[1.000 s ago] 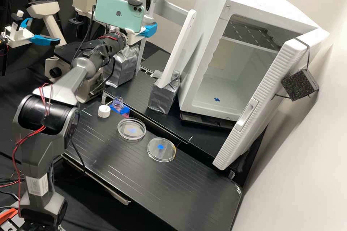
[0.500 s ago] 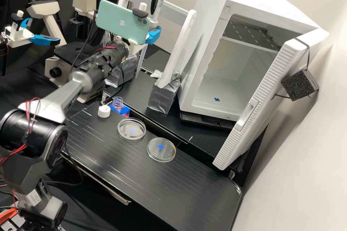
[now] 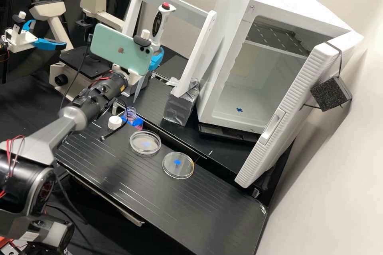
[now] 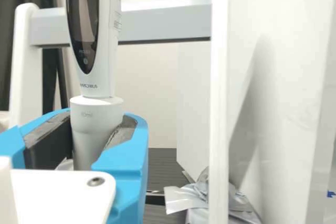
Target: Use the pipette
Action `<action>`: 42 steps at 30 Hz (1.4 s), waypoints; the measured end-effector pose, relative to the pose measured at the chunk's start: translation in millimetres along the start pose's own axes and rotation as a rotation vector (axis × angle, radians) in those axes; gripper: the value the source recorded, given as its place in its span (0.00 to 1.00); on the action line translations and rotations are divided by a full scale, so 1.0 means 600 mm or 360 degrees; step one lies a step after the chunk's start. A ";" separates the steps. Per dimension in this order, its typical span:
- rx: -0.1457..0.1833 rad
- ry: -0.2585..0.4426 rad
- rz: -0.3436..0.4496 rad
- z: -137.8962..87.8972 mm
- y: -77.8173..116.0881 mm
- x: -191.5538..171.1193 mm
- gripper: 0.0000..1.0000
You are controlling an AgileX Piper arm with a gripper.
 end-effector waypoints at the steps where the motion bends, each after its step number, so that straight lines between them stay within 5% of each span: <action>1: 0.0002 -0.0004 -0.0007 0.002 -0.004 -0.001 0.00; 15: -0.0005 -0.0033 0.0059 0.017 -0.023 0.003 0.00; 42: -0.0022 -0.0044 -0.0043 0.031 -0.057 -0.020 0.00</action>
